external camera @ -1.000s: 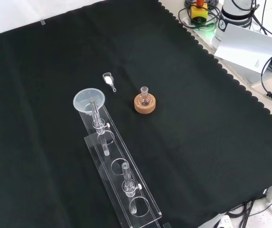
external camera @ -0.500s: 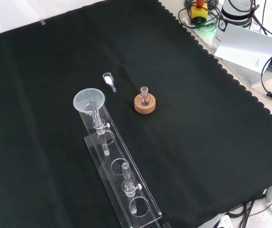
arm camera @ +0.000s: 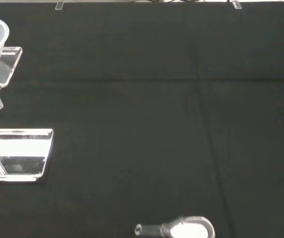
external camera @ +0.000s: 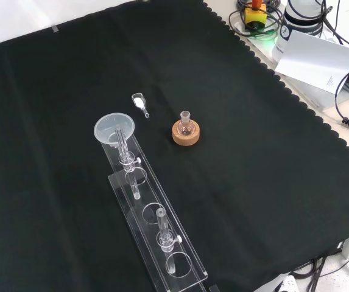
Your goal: Pick up the funnel from the transparent funnel stand.
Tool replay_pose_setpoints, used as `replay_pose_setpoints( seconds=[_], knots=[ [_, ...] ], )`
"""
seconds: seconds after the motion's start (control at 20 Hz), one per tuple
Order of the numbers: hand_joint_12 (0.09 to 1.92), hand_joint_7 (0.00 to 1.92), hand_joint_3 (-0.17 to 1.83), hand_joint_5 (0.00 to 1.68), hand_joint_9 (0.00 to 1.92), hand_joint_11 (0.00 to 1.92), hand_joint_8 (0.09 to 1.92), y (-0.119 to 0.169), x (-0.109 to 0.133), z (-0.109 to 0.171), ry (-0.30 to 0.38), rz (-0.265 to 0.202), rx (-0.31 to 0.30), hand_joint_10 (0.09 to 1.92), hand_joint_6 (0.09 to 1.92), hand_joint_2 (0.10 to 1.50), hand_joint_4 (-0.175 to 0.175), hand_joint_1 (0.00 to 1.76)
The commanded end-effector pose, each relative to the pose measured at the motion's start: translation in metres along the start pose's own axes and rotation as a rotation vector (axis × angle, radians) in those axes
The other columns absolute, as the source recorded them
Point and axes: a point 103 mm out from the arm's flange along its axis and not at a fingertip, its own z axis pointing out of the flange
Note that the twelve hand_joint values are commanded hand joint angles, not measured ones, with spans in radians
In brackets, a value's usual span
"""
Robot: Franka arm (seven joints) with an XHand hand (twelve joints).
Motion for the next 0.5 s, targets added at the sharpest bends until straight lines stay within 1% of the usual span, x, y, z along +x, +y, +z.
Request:
replay_pose_setpoints(
  seconds=[0.05,0.15,0.3,0.4,0.5],
  knots=[
    [1.38,0.13,0.29,0.24,0.27,0.1,0.58,0.074,0.021,0.009,-0.014,-0.06,0.0,0.67,0.09,1.13,-0.014,0.13],
    [1.38,0.13,0.29,0.25,0.27,0.1,0.59,0.084,0.026,0.008,-0.021,-0.073,0.011,0.68,0.09,1.12,-0.015,0.14],
    [1.38,0.13,0.28,0.25,0.27,0.1,0.6,0.1,0.033,0.005,-0.025,-0.08,0.022,0.68,0.09,1.11,-0.016,0.16],
    [1.38,0.12,0.27,0.25,0.27,0.09,0.61,0.109,0.04,0.007,-0.026,-0.096,0.025,0.68,0.09,1.09,-0.018,0.18],
    [1.38,0.12,0.26,0.25,0.28,0.09,0.61,0.114,0.049,0.013,-0.029,-0.12,0.042,0.68,0.09,1.08,-0.02,0.21]
  ],
)
